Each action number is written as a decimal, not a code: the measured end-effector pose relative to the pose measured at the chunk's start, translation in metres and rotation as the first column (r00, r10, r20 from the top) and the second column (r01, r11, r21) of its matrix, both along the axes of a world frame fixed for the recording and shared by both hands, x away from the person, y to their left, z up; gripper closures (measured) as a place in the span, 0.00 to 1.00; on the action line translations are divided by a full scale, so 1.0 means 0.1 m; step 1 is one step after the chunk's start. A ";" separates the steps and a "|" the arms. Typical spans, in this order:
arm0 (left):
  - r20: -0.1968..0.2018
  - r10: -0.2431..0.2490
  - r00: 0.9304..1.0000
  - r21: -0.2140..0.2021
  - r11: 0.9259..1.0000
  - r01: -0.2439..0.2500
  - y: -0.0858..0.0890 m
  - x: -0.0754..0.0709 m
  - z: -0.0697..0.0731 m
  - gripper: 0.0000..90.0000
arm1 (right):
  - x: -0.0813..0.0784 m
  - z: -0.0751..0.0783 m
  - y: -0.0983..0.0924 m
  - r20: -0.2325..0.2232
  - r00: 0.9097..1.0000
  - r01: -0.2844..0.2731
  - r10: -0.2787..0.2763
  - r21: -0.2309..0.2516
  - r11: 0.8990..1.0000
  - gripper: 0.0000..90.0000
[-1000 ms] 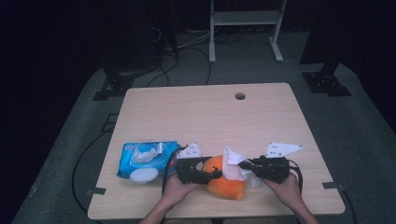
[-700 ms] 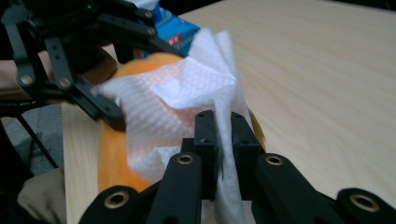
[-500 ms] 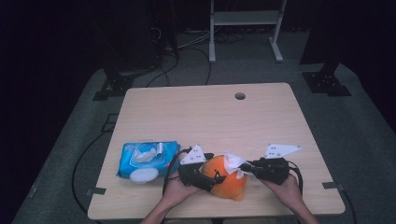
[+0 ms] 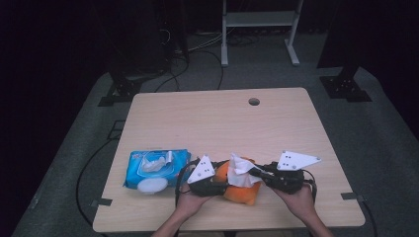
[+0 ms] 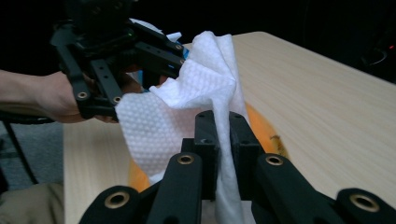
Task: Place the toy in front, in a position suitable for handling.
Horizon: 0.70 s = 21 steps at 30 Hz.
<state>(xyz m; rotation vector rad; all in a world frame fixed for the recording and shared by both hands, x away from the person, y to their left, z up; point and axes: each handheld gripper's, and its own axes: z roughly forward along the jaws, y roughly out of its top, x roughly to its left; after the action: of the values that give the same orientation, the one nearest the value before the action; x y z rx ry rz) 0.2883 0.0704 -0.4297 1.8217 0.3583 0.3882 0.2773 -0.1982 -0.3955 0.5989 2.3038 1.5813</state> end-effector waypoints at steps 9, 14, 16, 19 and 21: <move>-0.096 0.017 0.995 0.107 0.994 -0.007 -0.01 0.01 -0.02 0.15 | 0.15 -0.30 -0.03 -0.166 0.986 -0.026 0.022 -0.025 0.999 0.93; -0.330 0.025 0.944 0.155 0.987 0.029 0.05 0.15 -0.06 0.00 | 0.04 -0.29 0.02 -0.166 0.980 -0.121 0.112 -0.044 0.992 0.93; -0.343 0.017 0.939 0.152 0.988 0.038 0.06 0.17 -0.07 0.02 | 0.03 -0.30 0.04 -0.171 0.979 -0.126 0.115 -0.053 0.991 0.93; -0.304 0.005 0.952 0.135 0.990 0.038 0.10 0.17 -0.07 0.30 | 0.00 -0.21 0.09 -0.118 0.990 -0.092 0.083 -0.071 0.993 0.93; -0.281 0.004 0.960 0.098 0.995 0.024 0.12 0.16 -0.08 0.39 | 0.00 -0.17 0.10 -0.092 0.993 -0.075 0.070 -0.046 0.996 0.93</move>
<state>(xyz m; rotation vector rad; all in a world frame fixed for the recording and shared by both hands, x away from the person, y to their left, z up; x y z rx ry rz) 0.3045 0.0827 -0.4375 1.9812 0.5329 0.1405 0.2772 -0.1886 -0.4125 0.5927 2.4498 1.5536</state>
